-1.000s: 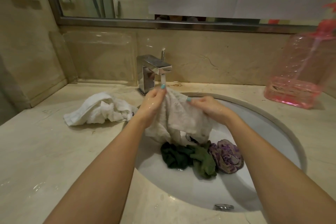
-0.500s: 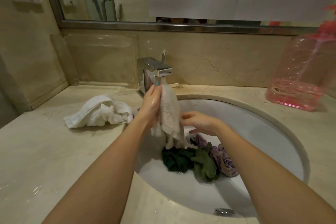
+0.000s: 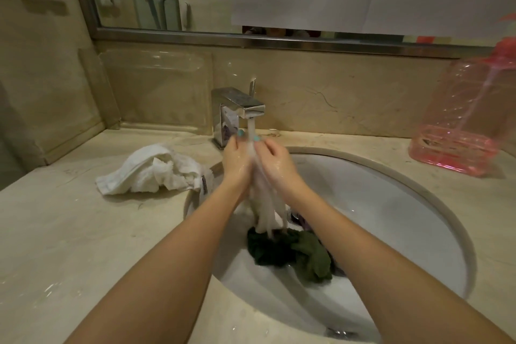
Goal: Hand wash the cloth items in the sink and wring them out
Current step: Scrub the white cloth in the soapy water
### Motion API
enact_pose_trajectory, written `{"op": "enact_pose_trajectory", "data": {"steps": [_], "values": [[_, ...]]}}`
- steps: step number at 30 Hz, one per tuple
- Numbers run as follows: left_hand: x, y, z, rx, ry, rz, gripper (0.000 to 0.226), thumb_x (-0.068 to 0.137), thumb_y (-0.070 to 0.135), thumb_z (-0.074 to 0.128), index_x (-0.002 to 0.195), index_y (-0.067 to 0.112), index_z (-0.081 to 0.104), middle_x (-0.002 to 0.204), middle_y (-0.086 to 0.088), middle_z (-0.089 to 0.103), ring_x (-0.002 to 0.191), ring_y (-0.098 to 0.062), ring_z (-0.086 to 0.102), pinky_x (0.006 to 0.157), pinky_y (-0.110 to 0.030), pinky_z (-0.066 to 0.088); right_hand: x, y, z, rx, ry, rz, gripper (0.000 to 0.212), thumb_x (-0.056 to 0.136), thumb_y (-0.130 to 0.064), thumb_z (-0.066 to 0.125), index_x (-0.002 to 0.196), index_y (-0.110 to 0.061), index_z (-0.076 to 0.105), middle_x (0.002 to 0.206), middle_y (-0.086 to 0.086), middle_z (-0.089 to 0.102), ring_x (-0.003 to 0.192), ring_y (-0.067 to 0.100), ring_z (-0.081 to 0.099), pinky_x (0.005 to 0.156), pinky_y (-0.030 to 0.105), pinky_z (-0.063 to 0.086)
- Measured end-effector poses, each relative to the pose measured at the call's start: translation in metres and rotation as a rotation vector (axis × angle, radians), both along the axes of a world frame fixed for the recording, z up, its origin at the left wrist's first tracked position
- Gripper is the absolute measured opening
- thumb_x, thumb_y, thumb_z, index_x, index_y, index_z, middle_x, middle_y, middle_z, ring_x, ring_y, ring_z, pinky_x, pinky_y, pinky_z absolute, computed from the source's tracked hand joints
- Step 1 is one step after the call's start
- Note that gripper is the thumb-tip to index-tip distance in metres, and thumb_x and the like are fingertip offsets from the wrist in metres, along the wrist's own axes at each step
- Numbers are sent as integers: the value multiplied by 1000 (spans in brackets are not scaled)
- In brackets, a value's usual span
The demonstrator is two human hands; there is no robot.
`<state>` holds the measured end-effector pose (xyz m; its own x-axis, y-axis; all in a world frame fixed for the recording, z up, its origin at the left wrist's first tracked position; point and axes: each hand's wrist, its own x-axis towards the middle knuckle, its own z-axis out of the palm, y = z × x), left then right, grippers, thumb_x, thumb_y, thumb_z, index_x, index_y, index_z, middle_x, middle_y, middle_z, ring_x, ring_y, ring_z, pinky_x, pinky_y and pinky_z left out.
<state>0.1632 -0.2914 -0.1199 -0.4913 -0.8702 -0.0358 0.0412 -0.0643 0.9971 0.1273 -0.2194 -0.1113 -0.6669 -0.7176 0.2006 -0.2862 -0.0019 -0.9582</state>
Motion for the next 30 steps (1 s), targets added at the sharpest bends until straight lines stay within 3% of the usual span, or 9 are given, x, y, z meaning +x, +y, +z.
{"op": "enact_pose_trajectory", "data": {"steps": [2, 4, 7, 9, 15, 21, 24, 27, 30], "values": [[5, 5, 2, 13, 38, 0, 29, 102, 22, 40, 117, 7, 60, 114, -17, 65, 105, -33, 63, 93, -44, 52, 6, -8, -1, -5, 47, -128, 24, 97, -29, 52, 76, -21, 59, 74, -4, 61, 71, 11, 57, 60, 25, 44], [8, 28, 3, -133, 6, -94, 34, 104, 22, 38, 120, -1, 59, 107, -14, 62, 93, -26, 61, 83, -36, 52, -8, -13, -3, -8, -54, -336, 31, 92, -24, 55, 61, -20, 56, 68, -1, 61, 70, 21, 55, 66, 34, 46], [1, 56, 4, -250, -51, -142, 37, 102, 29, 42, 80, 11, 66, 80, -11, 66, 75, -23, 61, 71, -36, 52, -28, -8, -4, -49, -381, -390, 38, 89, -19, 56, 52, -12, 51, 57, -2, 55, 70, 23, 52, 66, 36, 41], [-8, 51, 8, -233, -68, -65, 42, 100, 28, 44, 63, 15, 58, 66, -7, 61, 65, -20, 56, 60, -30, 44, -24, -2, -4, -75, -384, -376, 40, 89, -18, 56, 50, -11, 53, 51, -5, 54, 69, 22, 53, 65, 34, 41], [11, -2, 1, -10, -26, 19, 31, 104, 21, 36, 80, 12, 52, 69, -2, 51, 68, -19, 52, 57, -27, 44, 23, -9, 4, -41, -11, -128, 48, 91, -14, 54, 45, -22, 43, 42, -9, 41, 50, 16, 40, 53, 27, 32], [-2, 43, 3, -129, -19, -66, 41, 101, 25, 44, 61, 16, 42, 61, -6, 43, 60, -18, 40, 56, -29, 30, -15, -3, 3, 19, -228, -434, 35, 94, -15, 42, 60, -13, 48, 65, 4, 55, 70, 26, 49, 66, 30, 37], [3, 21, 8, -133, -39, -7, 39, 102, 27, 43, 65, 17, 45, 61, -1, 46, 55, -14, 42, 53, -28, 36, 2, -3, 4, -1, -62, -349, 39, 95, -17, 44, 56, -16, 45, 67, 7, 53, 71, 23, 47, 66, 32, 36], [14, -2, 7, -11, -8, -16, 30, 103, 24, 41, 74, 21, 49, 75, 1, 52, 66, -13, 50, 65, -33, 47, 24, -10, 9, 26, 102, -213, 46, 93, -14, 47, 49, -20, 38, 53, -1, 42, 61, 22, 42, 58, 31, 32], [11, 18, 4, -108, -78, -14, 38, 102, 30, 42, 67, 18, 50, 65, -1, 48, 59, -16, 44, 61, -33, 42, -2, -13, 5, 64, -81, -333, 33, 96, -16, 42, 64, -13, 51, 75, 10, 59, 77, 25, 53, 70, 36, 42]]}}
